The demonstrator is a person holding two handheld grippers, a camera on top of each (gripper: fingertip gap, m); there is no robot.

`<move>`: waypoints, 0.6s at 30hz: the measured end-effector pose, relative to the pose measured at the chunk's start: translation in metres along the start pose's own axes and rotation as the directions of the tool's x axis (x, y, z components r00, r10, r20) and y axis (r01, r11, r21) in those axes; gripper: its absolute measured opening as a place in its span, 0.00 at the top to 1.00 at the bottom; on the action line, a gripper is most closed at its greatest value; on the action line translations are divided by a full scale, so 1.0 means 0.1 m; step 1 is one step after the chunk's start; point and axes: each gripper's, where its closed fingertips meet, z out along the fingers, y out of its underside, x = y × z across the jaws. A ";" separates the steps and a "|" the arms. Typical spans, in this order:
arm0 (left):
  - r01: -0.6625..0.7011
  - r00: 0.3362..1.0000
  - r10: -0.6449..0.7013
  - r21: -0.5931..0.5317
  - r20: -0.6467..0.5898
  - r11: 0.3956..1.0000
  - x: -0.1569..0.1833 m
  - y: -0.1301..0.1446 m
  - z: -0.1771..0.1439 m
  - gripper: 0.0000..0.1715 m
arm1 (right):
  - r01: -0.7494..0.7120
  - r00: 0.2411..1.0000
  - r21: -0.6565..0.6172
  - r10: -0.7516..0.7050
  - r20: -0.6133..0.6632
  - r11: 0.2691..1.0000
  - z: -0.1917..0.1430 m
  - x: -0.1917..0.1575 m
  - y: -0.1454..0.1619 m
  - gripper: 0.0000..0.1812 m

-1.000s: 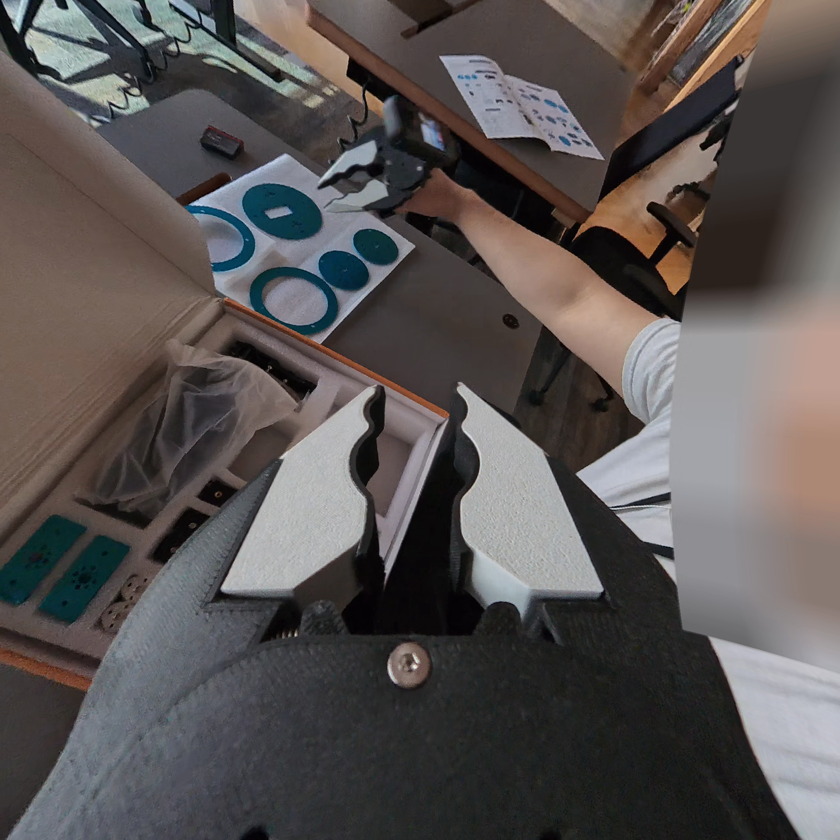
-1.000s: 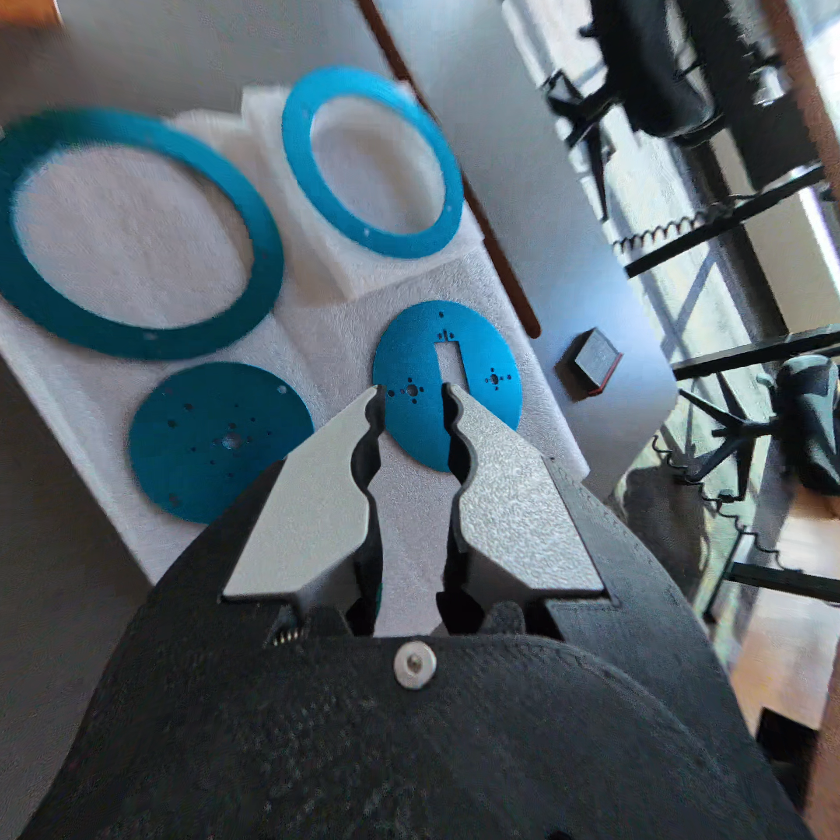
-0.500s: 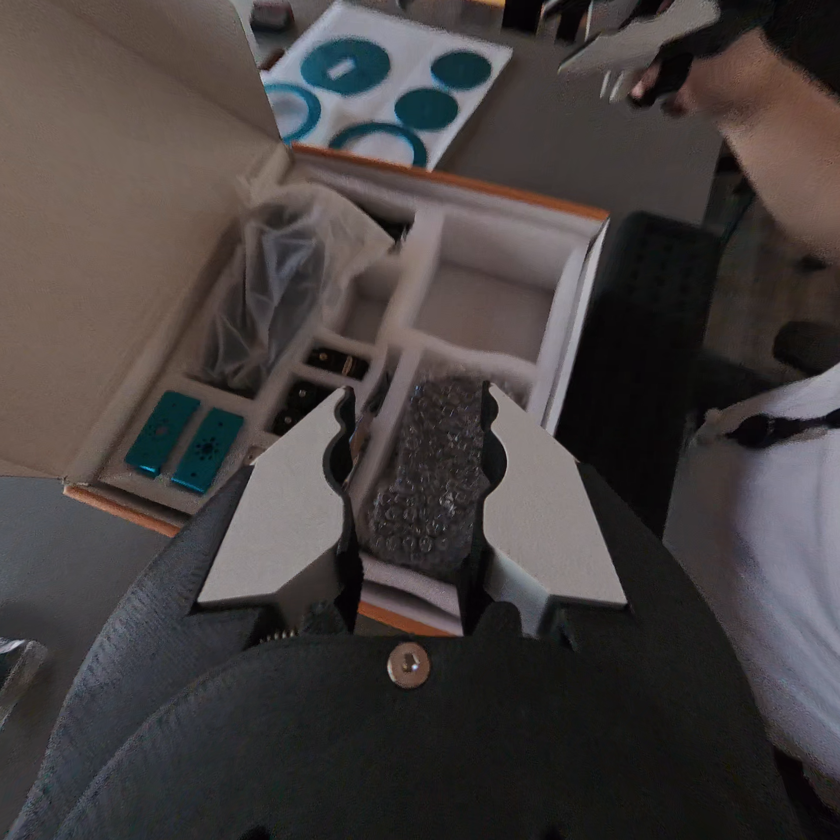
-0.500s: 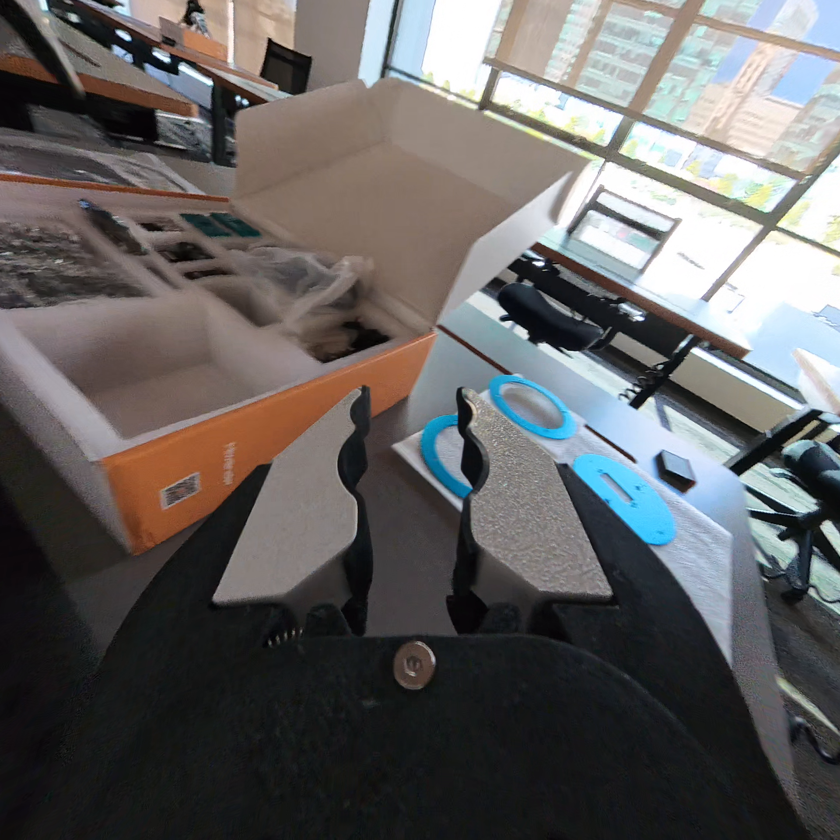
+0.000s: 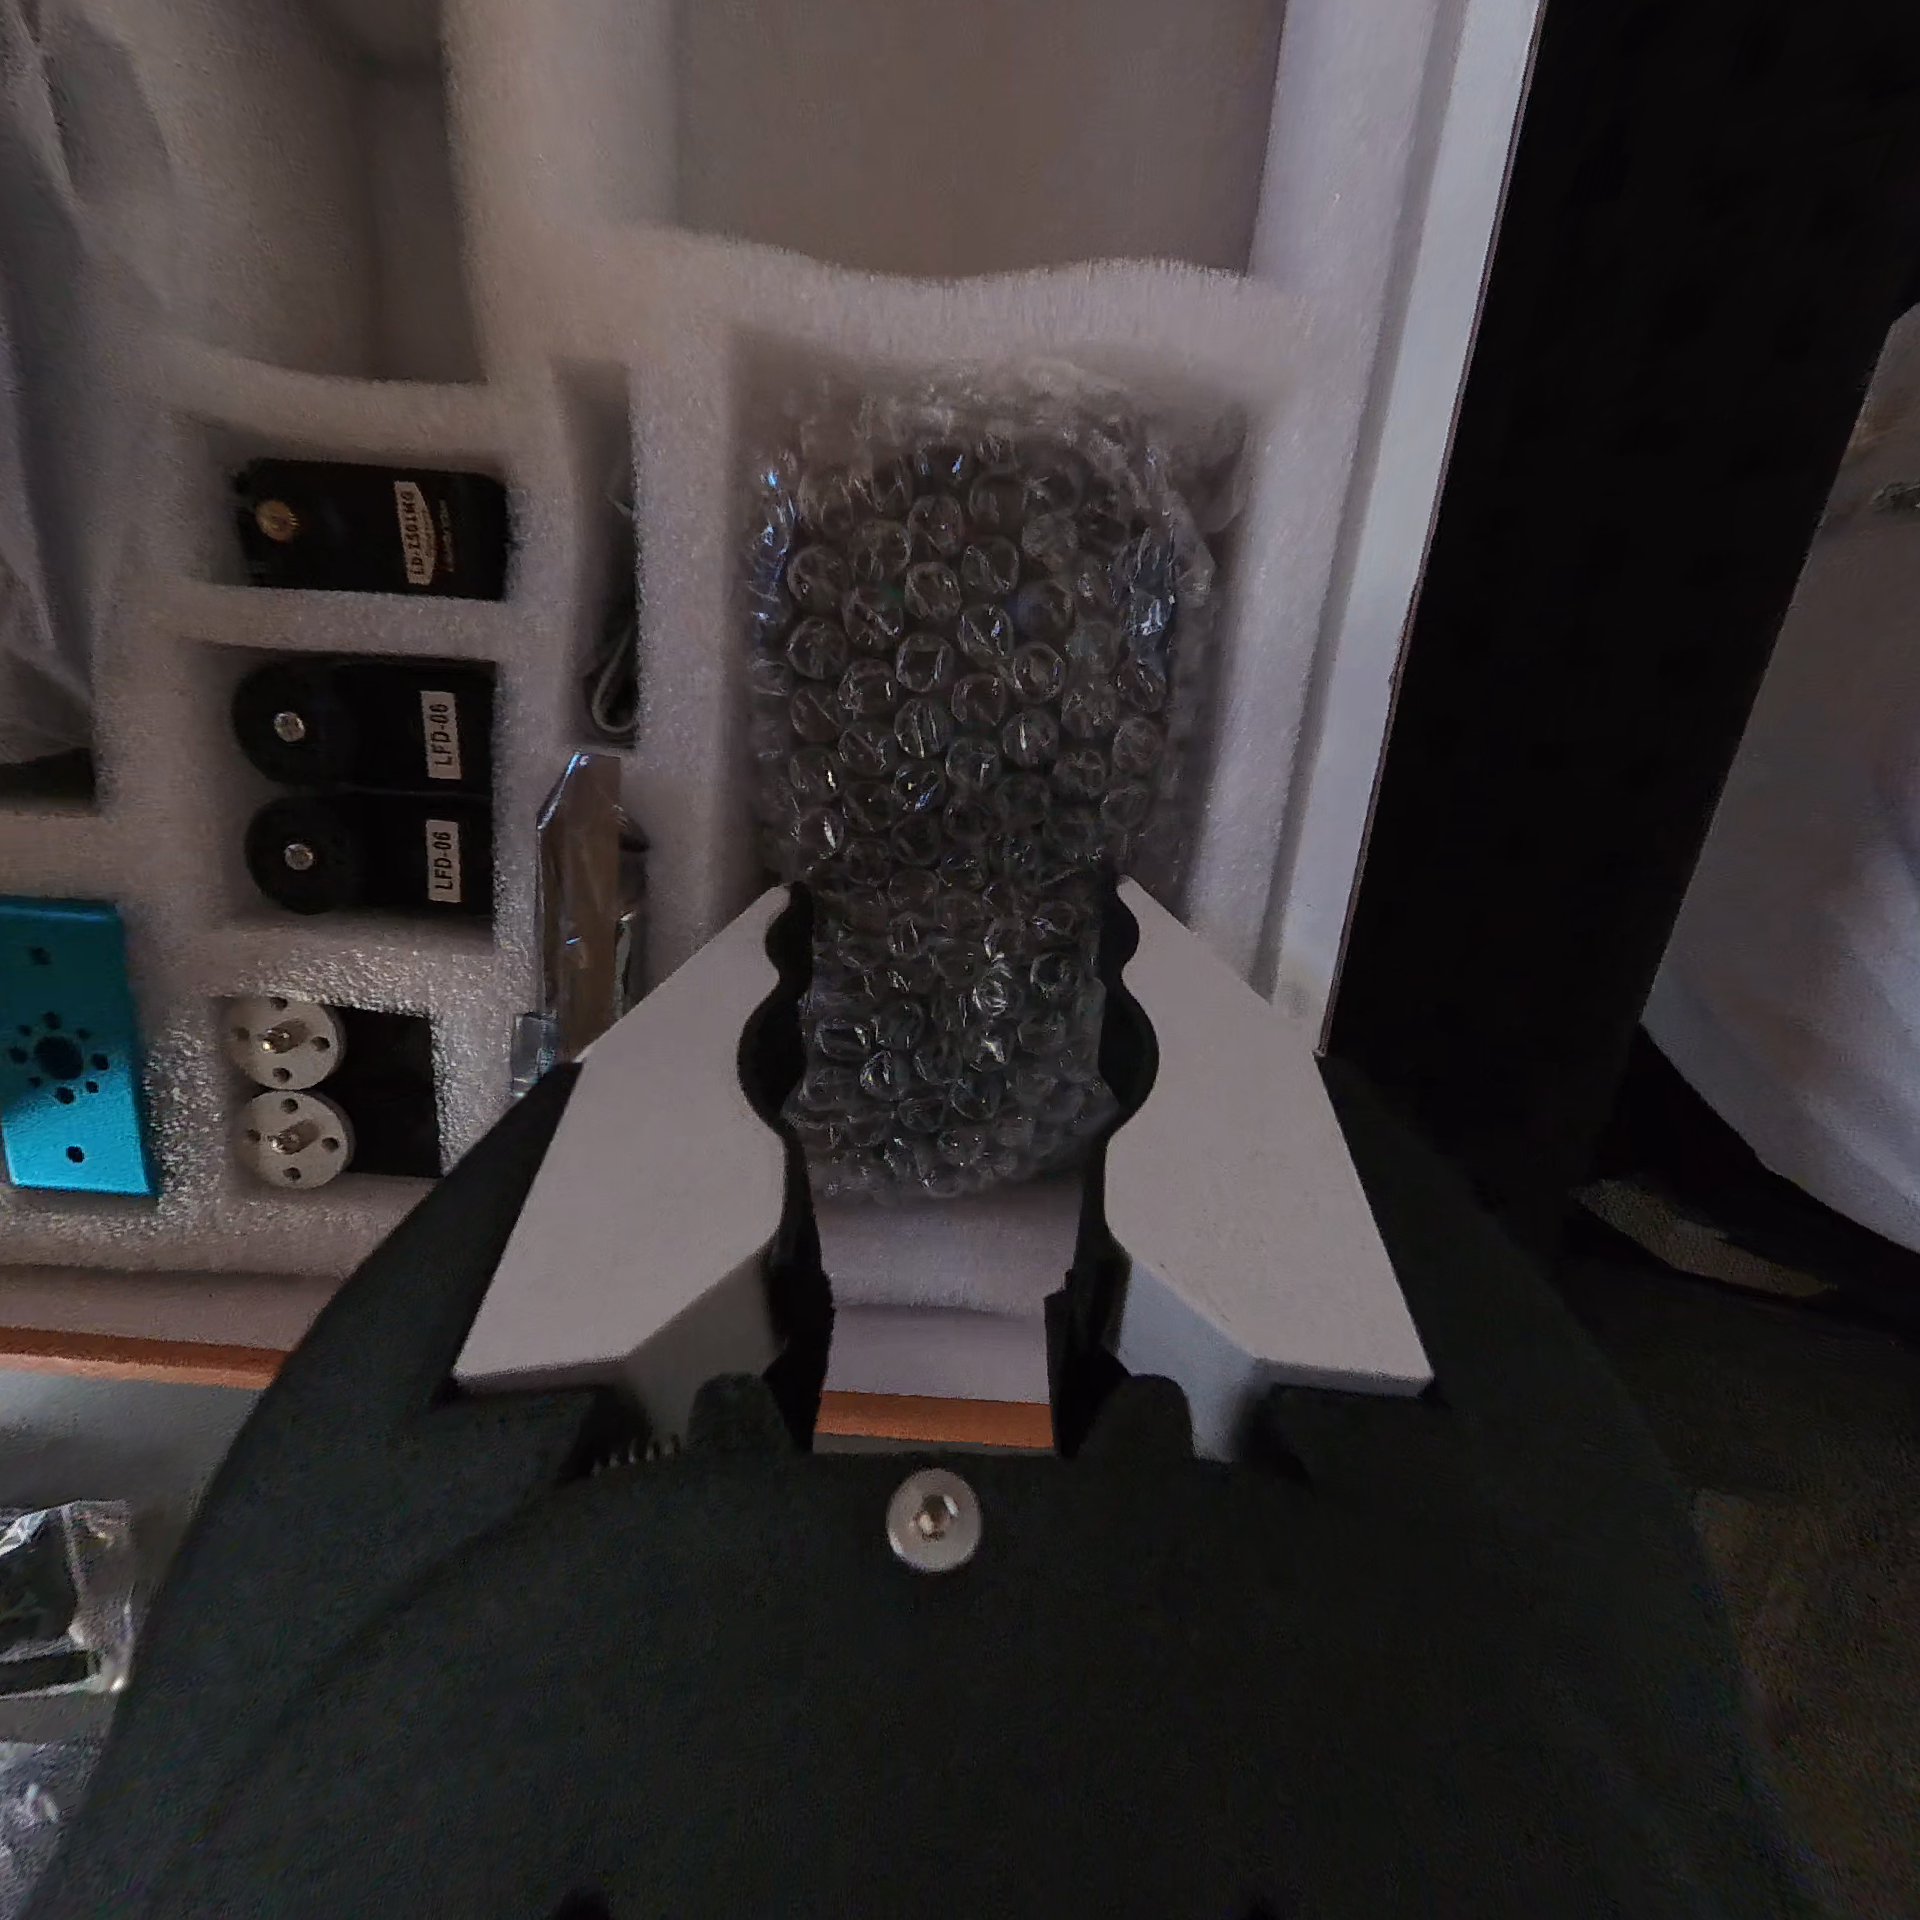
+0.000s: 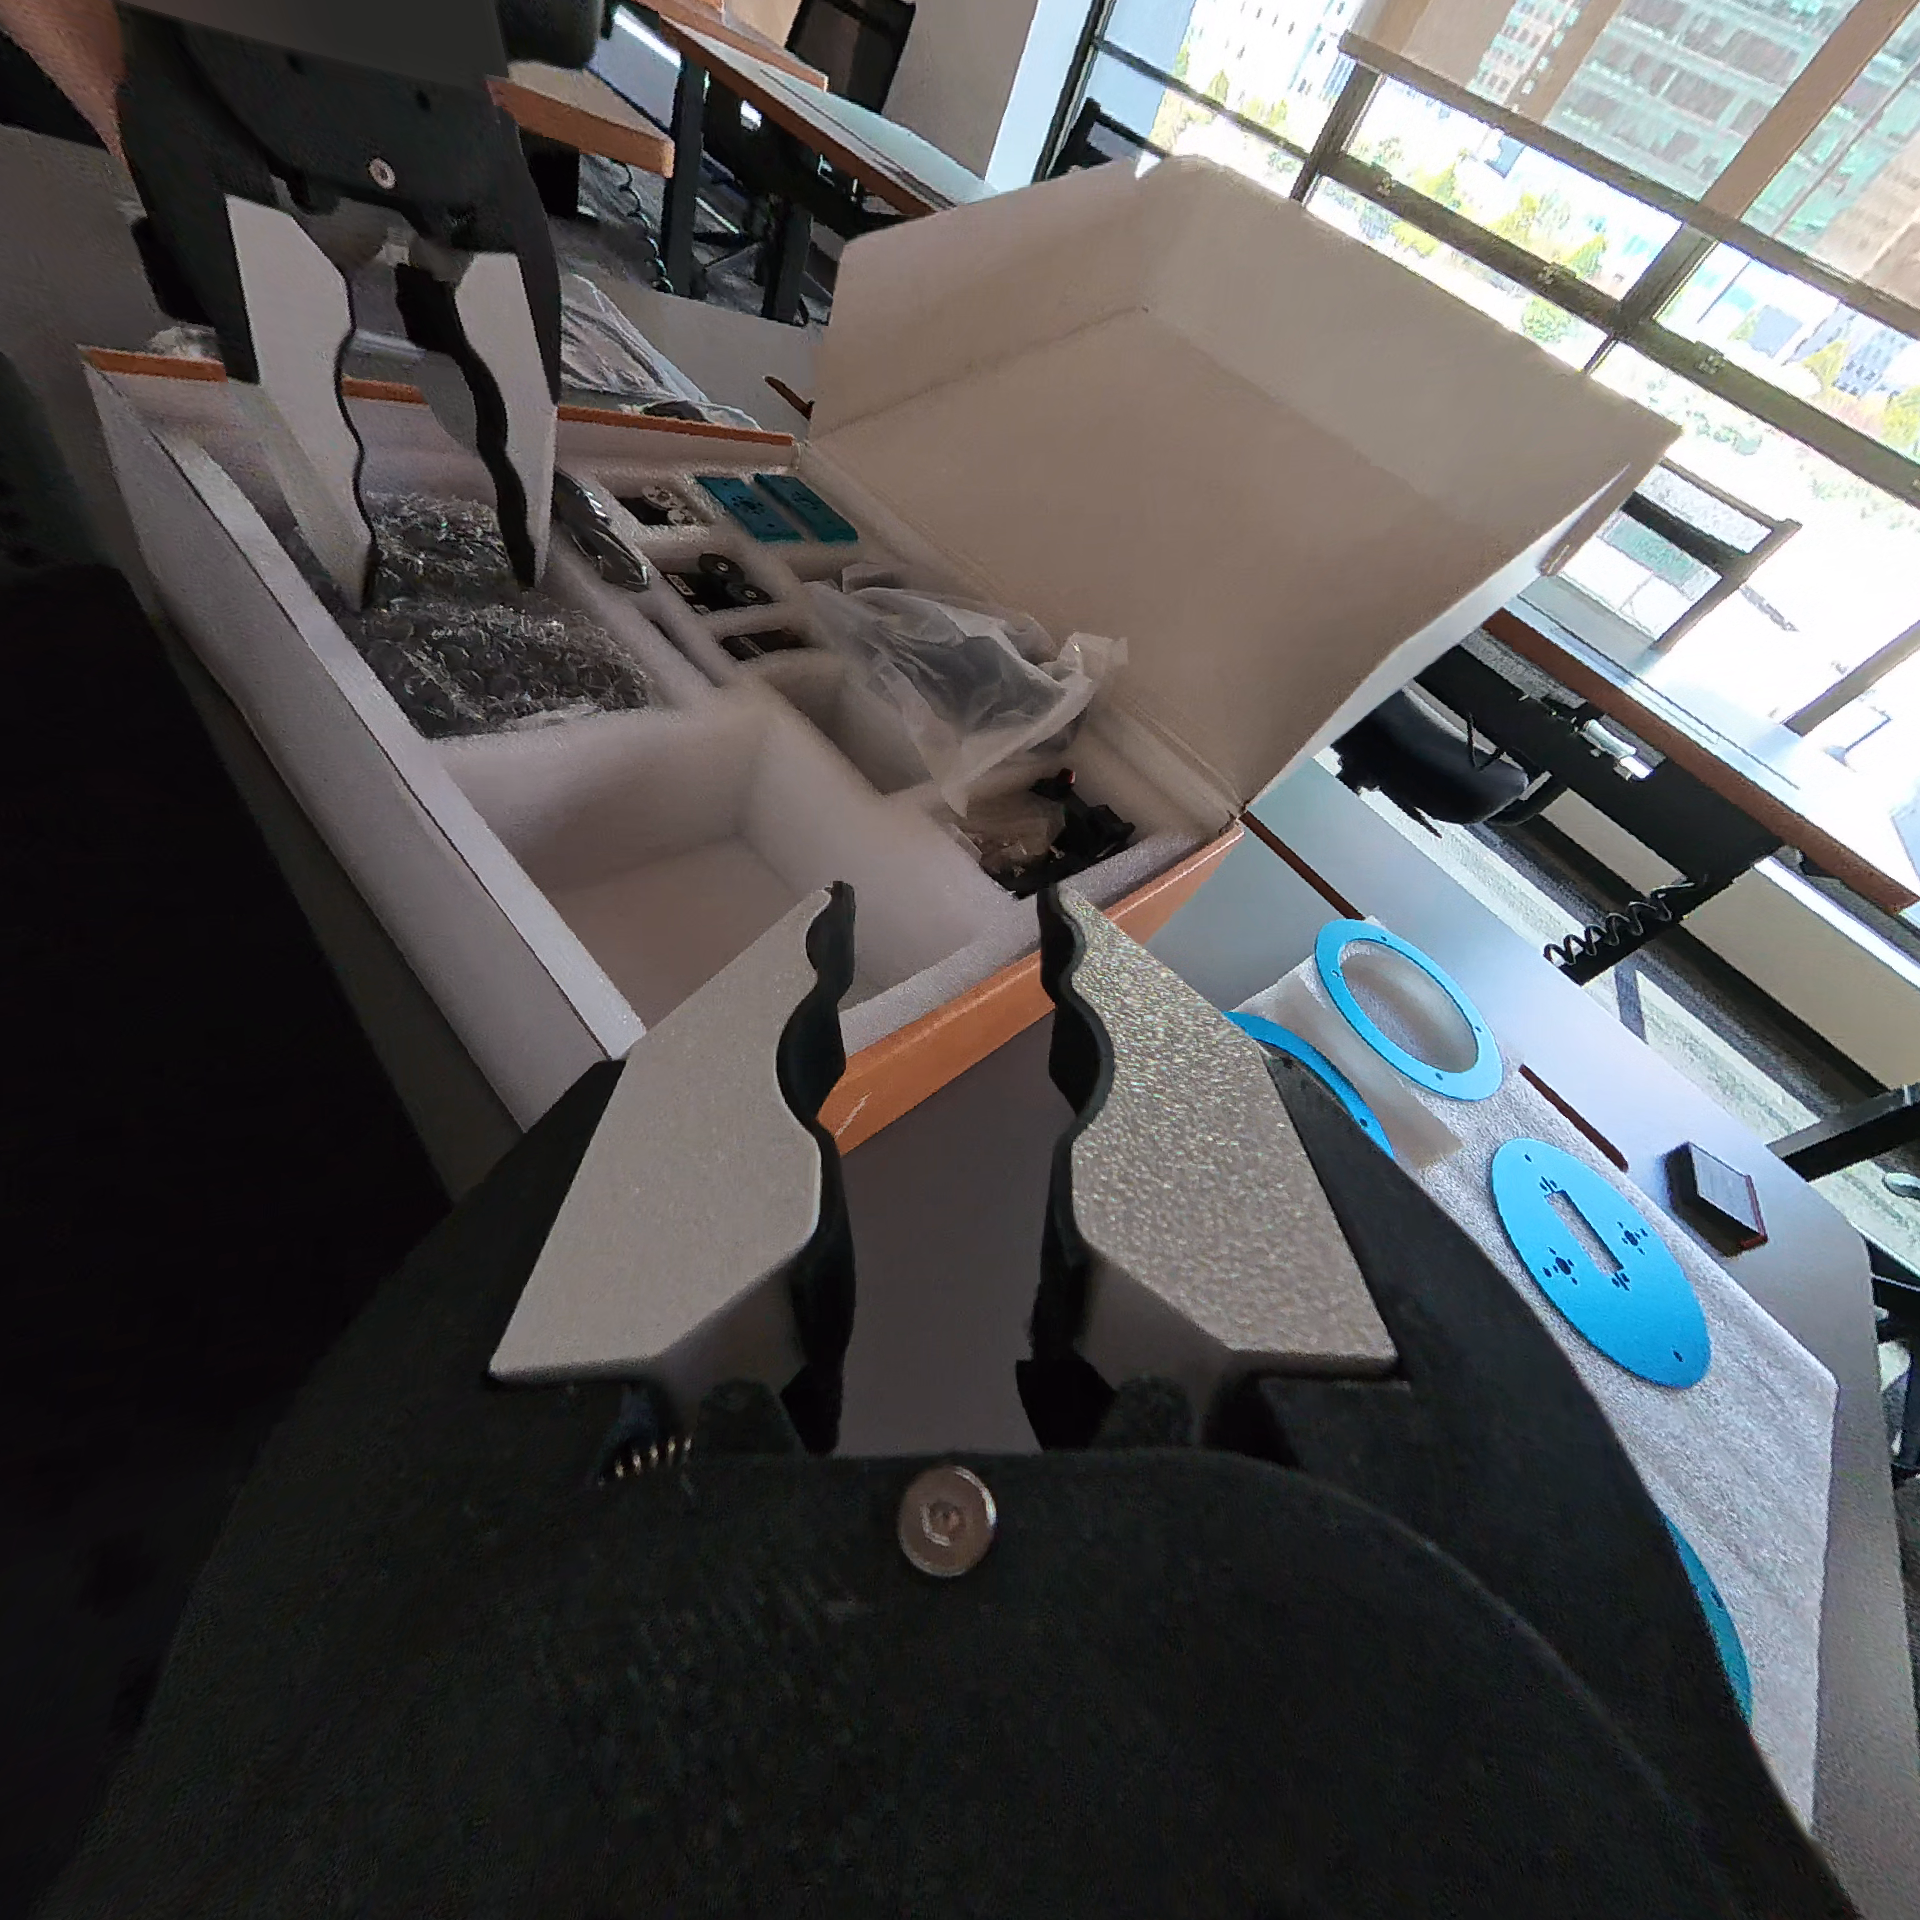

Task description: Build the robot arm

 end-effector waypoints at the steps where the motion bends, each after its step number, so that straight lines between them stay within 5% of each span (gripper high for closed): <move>1: 0.004 1.000 -0.004 0.007 -0.005 1.000 0.01 0.01 0.01 0.70 | 0.002 1.000 -0.008 -0.002 0.009 1.000 0.01 -0.01 -0.01 0.81; 5: 0.013 1.000 -0.013 0.054 0.014 0.998 -0.02 0.01 0.02 0.73 | -0.025 0.997 -0.047 0.028 0.074 0.999 0.25 0.00 -0.10 0.85; 10: 0.016 0.999 -0.020 0.103 0.043 0.995 -0.02 -0.01 -0.02 0.82 | 0.073 0.981 -0.154 -0.043 0.189 0.985 0.96 0.05 -0.16 0.79; 16: 0.093 0.993 -0.105 0.175 0.061 0.980 0.00 0.03 -0.16 0.78 | 0.453 0.876 -0.247 -0.377 0.302 0.856 1.83 -0.05 0.09 0.70; 18: 0.126 0.987 -0.147 0.248 0.068 0.960 0.02 0.06 -0.33 0.79 | 0.537 0.834 -0.287 -0.449 0.321 0.793 1.94 -0.04 0.20 0.78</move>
